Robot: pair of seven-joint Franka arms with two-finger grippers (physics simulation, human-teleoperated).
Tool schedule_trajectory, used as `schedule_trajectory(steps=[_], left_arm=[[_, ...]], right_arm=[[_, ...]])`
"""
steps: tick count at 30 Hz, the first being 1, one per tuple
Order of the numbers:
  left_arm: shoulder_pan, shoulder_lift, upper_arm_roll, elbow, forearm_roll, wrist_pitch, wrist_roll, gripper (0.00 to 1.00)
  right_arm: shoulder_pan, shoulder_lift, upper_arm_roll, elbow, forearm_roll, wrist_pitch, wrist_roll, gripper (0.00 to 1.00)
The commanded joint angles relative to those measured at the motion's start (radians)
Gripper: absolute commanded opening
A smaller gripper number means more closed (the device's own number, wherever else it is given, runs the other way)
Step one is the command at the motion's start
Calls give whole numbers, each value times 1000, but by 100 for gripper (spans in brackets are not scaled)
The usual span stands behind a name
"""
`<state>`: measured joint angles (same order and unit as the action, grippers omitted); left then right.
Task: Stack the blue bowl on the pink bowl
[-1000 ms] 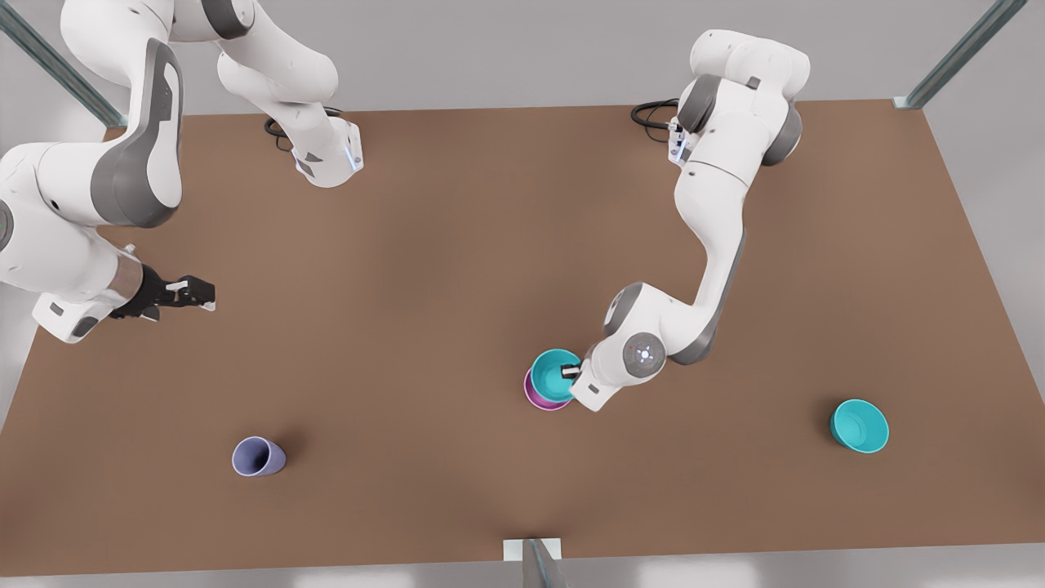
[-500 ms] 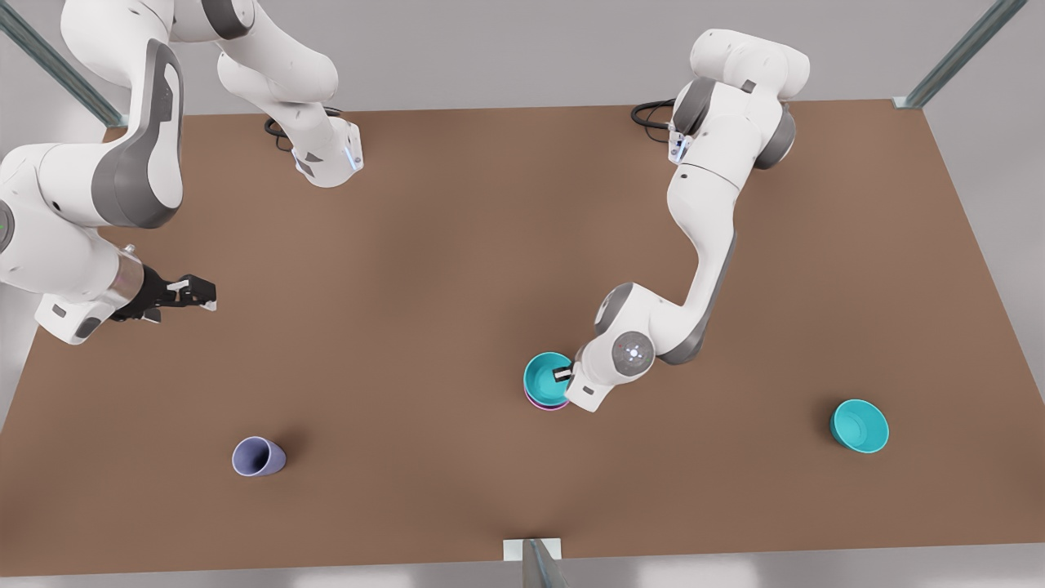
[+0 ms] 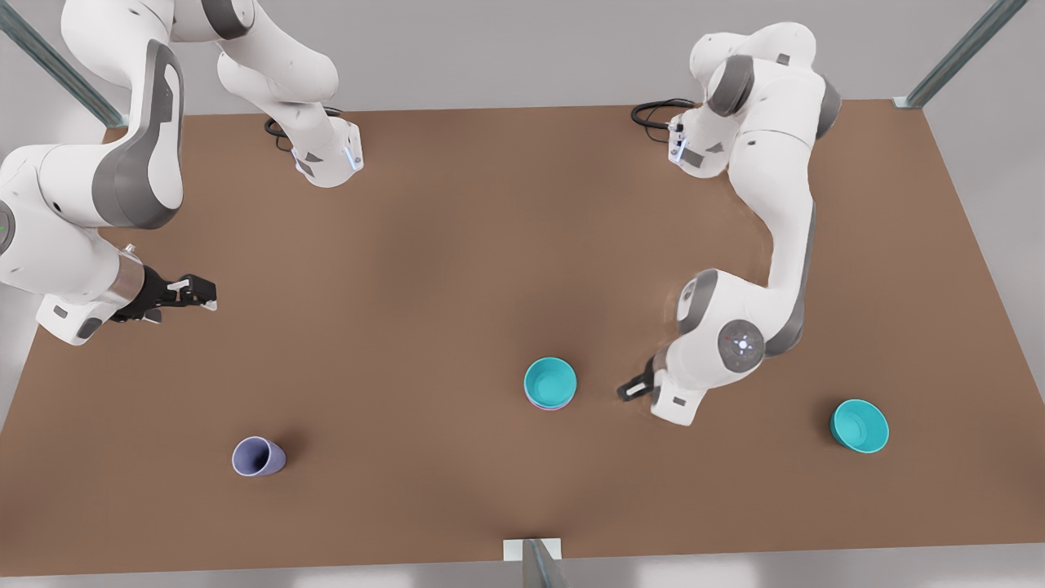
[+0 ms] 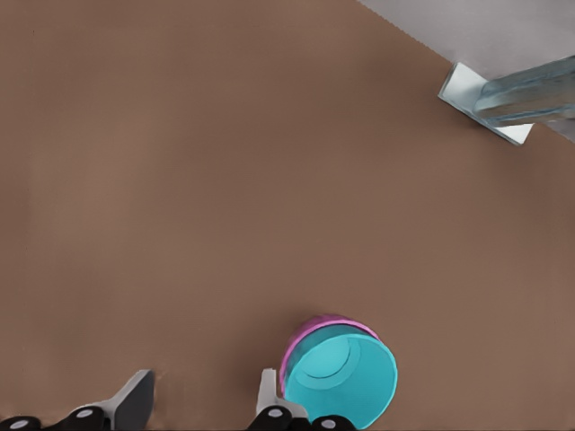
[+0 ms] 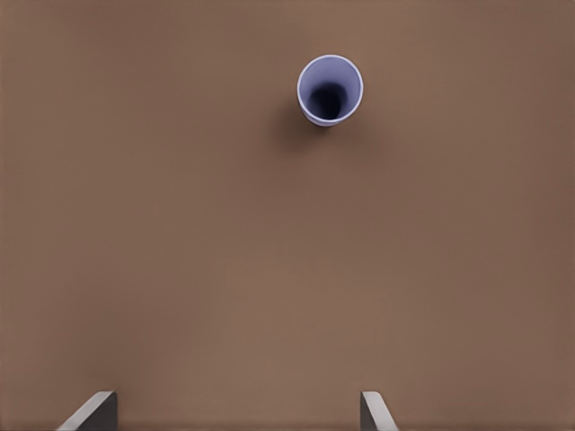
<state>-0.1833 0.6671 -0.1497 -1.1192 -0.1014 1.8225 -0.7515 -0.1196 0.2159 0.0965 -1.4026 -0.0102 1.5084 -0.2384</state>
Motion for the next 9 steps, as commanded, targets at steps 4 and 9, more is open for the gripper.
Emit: schedule_trajectory(steps=[4, 9], left_arm=[[110, -316, 16, -123, 220, -454, 684, 100], [102, -420, 30, -208, 157, -448, 724, 100]], right_arm=[[0, -1, 0, 1, -1, -1, -10, 100], [0, 0, 0, 2, 1, -1, -12, 100]])
